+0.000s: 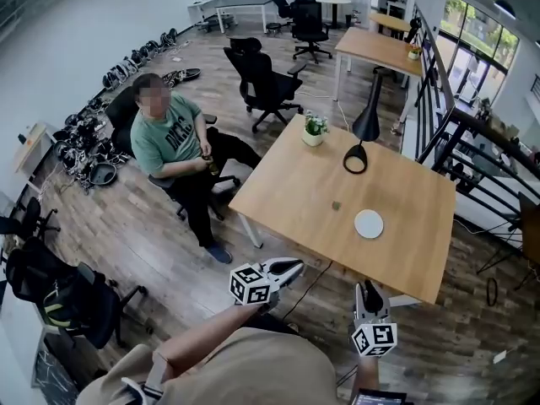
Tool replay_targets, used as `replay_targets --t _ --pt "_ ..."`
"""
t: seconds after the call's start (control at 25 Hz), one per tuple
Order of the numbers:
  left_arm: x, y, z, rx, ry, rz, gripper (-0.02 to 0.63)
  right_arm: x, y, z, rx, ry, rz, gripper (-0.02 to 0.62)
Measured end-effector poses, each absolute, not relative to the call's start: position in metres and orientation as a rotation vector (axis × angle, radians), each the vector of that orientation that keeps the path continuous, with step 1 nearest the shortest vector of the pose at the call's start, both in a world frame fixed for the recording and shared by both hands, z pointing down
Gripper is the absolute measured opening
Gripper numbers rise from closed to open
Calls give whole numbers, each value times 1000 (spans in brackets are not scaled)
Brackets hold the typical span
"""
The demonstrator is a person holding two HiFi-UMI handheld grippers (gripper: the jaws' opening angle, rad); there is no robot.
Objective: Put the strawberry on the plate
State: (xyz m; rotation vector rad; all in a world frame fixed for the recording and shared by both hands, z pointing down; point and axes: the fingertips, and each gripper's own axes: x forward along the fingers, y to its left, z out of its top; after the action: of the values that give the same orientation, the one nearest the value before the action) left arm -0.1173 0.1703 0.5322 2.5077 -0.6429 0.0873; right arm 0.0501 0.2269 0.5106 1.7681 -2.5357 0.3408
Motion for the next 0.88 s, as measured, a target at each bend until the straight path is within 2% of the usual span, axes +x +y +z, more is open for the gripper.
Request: replay_targets --t 0.88 --pt "-153 103 552 2451 -660 114 2 24 154 519 1750 -2490 332 83"
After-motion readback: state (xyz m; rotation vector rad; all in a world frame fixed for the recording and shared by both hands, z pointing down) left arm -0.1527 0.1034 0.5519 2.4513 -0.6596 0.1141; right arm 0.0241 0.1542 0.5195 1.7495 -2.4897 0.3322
